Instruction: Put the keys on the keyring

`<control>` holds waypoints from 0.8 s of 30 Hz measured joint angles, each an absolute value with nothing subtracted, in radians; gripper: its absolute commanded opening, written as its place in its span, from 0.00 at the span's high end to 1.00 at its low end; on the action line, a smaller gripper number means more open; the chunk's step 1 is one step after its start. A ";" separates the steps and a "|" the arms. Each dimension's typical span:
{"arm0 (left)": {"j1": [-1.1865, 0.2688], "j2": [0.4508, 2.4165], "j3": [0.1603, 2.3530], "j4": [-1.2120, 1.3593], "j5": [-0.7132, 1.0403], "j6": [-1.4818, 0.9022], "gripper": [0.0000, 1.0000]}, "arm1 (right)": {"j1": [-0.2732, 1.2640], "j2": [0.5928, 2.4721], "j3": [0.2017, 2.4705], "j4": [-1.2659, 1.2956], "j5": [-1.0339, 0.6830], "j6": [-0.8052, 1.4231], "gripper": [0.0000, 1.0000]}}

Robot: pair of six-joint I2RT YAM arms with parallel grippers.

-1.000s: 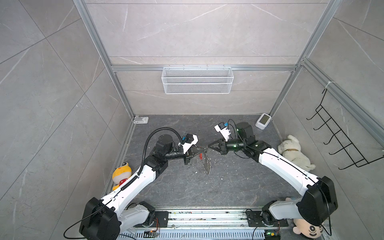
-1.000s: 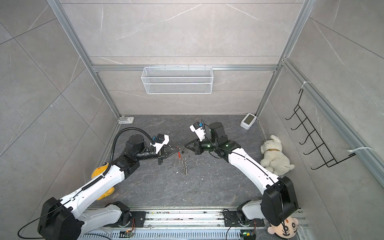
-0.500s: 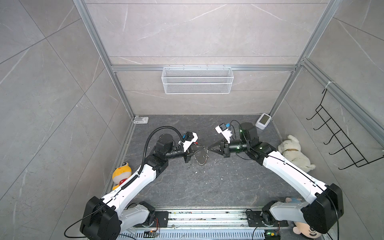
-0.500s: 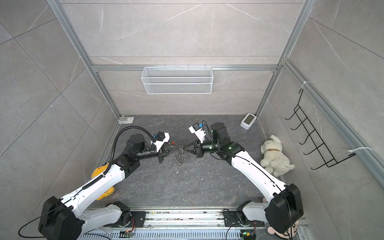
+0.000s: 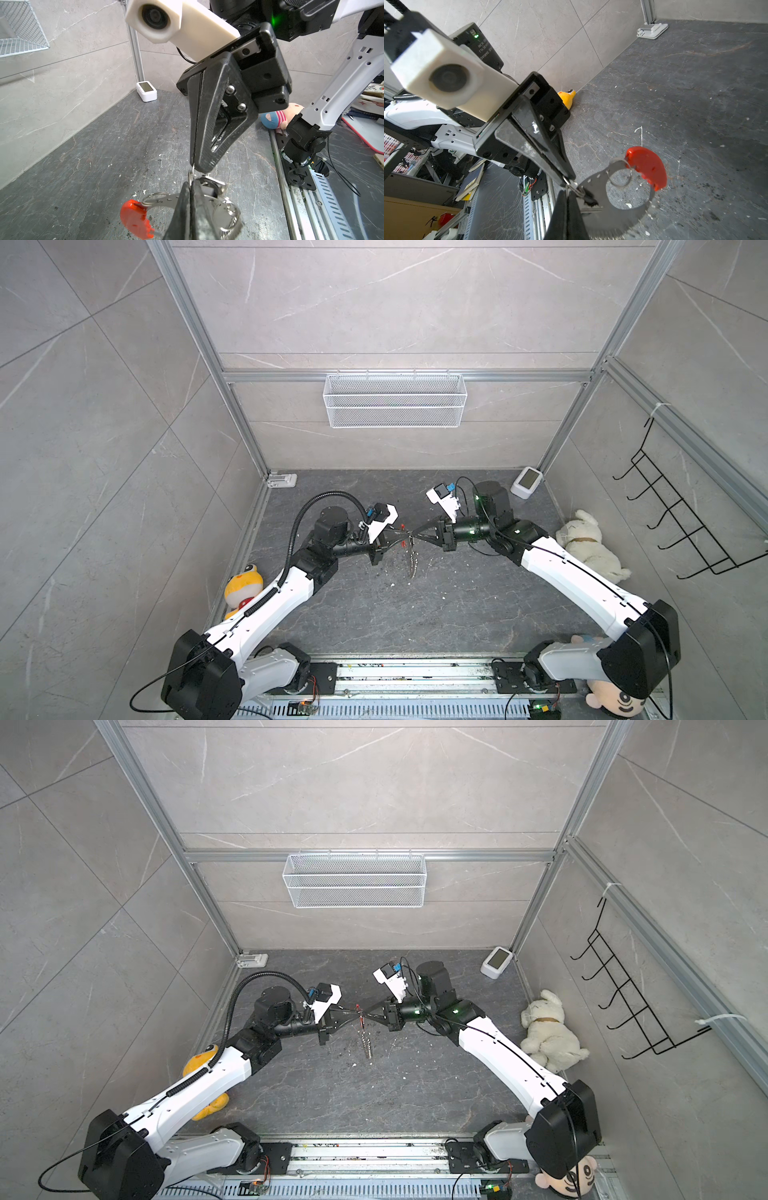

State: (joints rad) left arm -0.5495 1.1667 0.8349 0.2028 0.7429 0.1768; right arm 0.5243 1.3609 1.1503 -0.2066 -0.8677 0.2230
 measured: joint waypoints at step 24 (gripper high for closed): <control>-0.549 1.170 0.835 0.204 0.745 0.209 1.00 | 0.524 1.367 1.152 -0.214 -0.864 0.224 1.00</control>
State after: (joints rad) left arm -0.5491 1.1698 0.8349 0.2035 0.7448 0.2089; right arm 0.5243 1.3670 1.1522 -0.2142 -0.8642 0.2237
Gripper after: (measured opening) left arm 0.047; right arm 0.047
